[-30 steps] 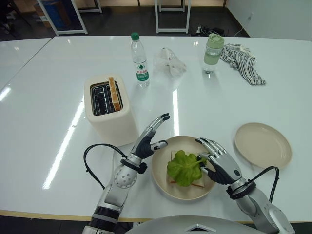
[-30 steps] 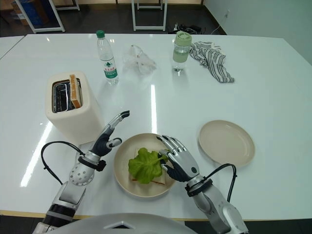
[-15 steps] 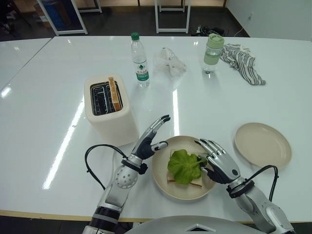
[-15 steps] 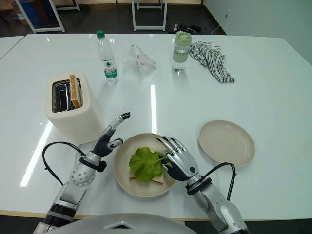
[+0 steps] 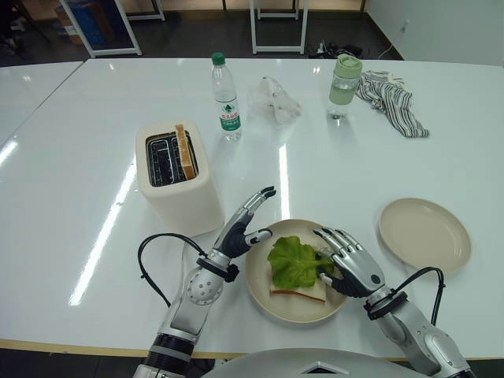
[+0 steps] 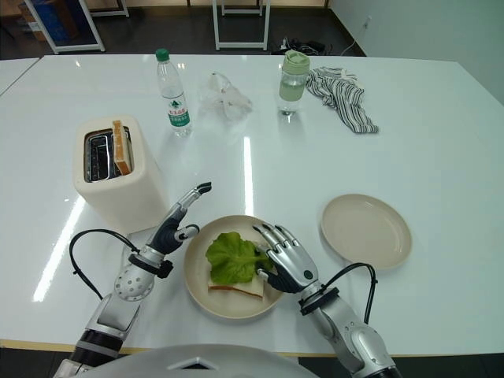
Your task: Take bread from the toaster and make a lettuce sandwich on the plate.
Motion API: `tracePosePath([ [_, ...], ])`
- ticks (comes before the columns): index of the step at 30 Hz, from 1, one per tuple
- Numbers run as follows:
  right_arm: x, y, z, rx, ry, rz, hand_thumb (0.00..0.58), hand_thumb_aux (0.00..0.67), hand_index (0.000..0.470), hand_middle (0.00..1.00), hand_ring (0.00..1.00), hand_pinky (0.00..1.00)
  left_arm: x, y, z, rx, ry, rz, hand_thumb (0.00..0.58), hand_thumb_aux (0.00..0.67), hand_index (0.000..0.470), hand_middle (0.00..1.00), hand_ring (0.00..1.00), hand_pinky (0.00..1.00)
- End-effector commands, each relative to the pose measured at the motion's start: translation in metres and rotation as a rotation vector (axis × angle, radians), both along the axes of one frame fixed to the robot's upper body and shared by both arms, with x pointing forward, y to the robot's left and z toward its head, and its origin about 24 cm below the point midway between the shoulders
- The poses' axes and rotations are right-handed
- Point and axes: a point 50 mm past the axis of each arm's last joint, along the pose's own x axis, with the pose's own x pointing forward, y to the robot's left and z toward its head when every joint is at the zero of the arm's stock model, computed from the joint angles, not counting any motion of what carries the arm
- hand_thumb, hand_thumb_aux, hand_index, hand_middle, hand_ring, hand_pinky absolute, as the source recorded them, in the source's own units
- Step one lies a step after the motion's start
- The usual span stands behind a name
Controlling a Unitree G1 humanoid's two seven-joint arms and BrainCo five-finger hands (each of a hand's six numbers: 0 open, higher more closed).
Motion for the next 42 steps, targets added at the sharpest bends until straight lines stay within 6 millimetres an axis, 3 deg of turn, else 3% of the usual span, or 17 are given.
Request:
tracePosePath([
  [1,-0.001,-0.008,0.002,-0.033,-0.003,-0.019,0.505,0.428,0.300,0.00,0.00,0.00,0.000,0.001,-0.002,0.009,0.015,0.003,0.000,0.000,0.000,0.00,0.00,0.00],
  [4,-0.002,-0.014,0.006,-0.054,-0.018,-0.035,0.489,0.405,0.284,0.00,0.00,0.00,0.000,0.002,-0.002,0.011,0.015,0.004,0.000,0.000,0.000,0.00,0.00,0.00],
  [5,-0.003,-0.017,0.009,-0.059,-0.023,-0.038,0.429,0.328,0.230,0.00,0.00,0.00,0.000,0.002,-0.002,0.011,0.015,0.005,0.000,0.000,0.000,0.00,0.00,0.00],
  [7,-0.006,-0.023,0.018,-0.060,-0.040,-0.040,0.425,0.323,0.227,0.00,0.00,0.00,0.000,0.003,-0.002,0.013,0.014,0.004,0.000,0.000,0.000,0.00,0.00,0.00],
  [9,-0.010,-0.029,0.032,0.017,-0.044,-0.041,0.408,0.305,0.214,0.00,0.00,0.00,0.000,0.003,-0.001,0.014,0.013,0.004,0.000,0.000,0.000,0.00,0.00,0.00],
  [12,-0.010,-0.036,0.054,0.324,-0.004,-0.071,0.371,0.268,0.188,0.00,0.00,0.00,0.000,0.004,0.000,0.013,0.003,0.008,0.000,0.000,0.000,0.00,0.00,0.00],
  [13,-0.009,-0.039,0.061,0.426,0.001,-0.089,0.316,0.218,0.153,0.00,0.00,0.00,0.000,0.004,0.002,0.016,-0.007,0.008,0.000,0.000,0.000,0.00,0.00,0.00],
  [14,-0.008,-0.041,0.067,0.537,0.003,-0.109,0.023,0.013,0.009,0.00,0.00,0.00,0.000,0.003,0.004,0.021,-0.023,0.009,0.000,0.000,0.000,0.00,0.00,0.00],
  [15,-0.006,-0.043,0.072,0.645,0.005,-0.131,0.000,0.000,0.000,0.00,0.00,0.00,0.000,0.004,0.009,0.025,-0.047,0.015,0.000,0.000,0.000,0.00,0.00,0.00],
  [18,0.000,-0.049,0.078,0.853,0.007,-0.196,0.000,0.000,0.000,0.00,0.00,0.00,0.006,0.019,0.041,0.102,-0.217,0.159,0.000,0.000,0.000,0.00,0.00,0.00],
  [22,0.006,-0.052,0.069,0.896,0.023,-0.271,0.000,0.000,0.000,0.00,0.00,0.00,0.014,0.054,0.096,0.300,-0.459,0.429,0.000,0.000,0.000,0.00,0.00,0.00],
  [24,0.007,-0.049,0.064,0.899,0.038,-0.283,0.000,0.000,0.000,0.00,0.00,0.00,0.022,0.072,0.109,0.450,-0.491,0.581,0.000,0.000,0.000,0.00,0.00,0.00],
  [27,0.009,-0.046,0.057,0.884,0.054,-0.297,0.000,0.000,0.000,0.00,0.00,0.00,0.032,0.086,0.120,0.534,-0.484,0.726,0.000,0.000,0.000,0.00,0.00,0.00],
  [33,0.008,-0.045,0.051,0.870,0.061,-0.313,0.000,0.000,0.000,0.00,0.00,0.00,0.048,0.104,0.099,0.665,-0.271,0.816,0.000,0.000,0.000,0.00,0.00,0.00],
  [42,0.007,-0.045,0.049,0.868,0.066,-0.331,0.000,0.000,0.000,0.00,0.00,0.00,0.045,0.103,0.068,0.700,-0.089,0.761,0.000,0.000,0.000,0.00,0.00,0.00],
])
